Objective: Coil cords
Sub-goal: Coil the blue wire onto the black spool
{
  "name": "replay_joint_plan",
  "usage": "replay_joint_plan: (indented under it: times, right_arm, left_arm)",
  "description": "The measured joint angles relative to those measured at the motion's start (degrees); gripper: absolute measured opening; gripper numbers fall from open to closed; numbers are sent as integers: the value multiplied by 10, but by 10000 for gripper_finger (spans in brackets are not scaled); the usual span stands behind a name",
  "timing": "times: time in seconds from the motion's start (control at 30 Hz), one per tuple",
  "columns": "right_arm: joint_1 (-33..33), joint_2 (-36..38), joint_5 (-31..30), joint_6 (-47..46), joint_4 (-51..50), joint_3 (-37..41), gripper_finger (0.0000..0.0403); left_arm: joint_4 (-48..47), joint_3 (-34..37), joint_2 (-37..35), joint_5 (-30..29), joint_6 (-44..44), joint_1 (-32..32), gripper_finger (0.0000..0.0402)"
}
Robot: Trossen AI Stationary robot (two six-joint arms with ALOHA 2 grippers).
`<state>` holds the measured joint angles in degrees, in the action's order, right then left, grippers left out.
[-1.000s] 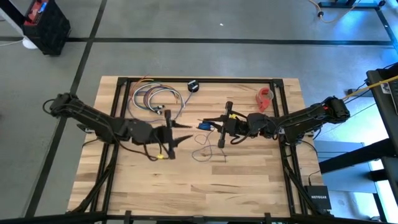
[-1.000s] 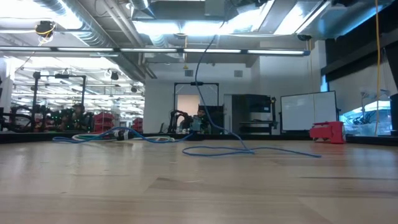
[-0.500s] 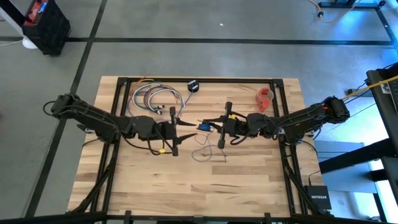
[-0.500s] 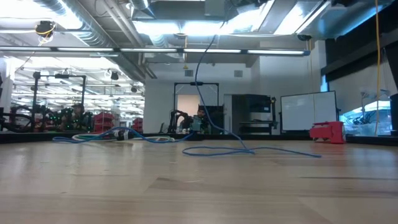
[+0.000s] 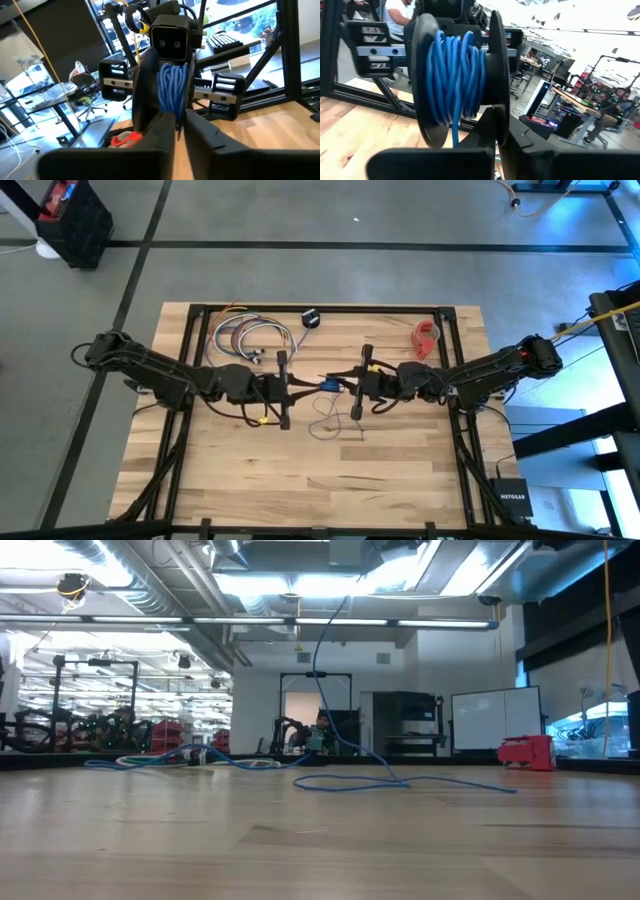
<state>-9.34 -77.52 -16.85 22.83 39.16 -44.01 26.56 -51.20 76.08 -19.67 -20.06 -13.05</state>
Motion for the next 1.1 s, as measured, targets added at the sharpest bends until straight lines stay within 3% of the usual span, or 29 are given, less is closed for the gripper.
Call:
replay_joint_plan:
  times: [0.1, 0.5, 0.73, 0.9, 1.1]
  right_arm:
    - [0, 0, -1, 0, -3, 0, 18]
    - [-1, 12, -12, -18, -12, 0, 67]
    - [-1, 81, -14, -29, -112, 0, 108]
    - [-1, 122, -8, -36, -185, 0, 112]
    - [-1, 146, 29, -46, -199, 0, 112]
  left_arm:
    - [0, 0, 2, 2, 1, 6, 6]
    - [-2, 0, 3, 2, 2, 6, 2]
    - [-3, 0, 3, -1, 1, 3, 2]
    - [-3, 0, 3, -2, 4, 3, 1]
    - [-2, 0, 3, 0, 8, 3, 1]
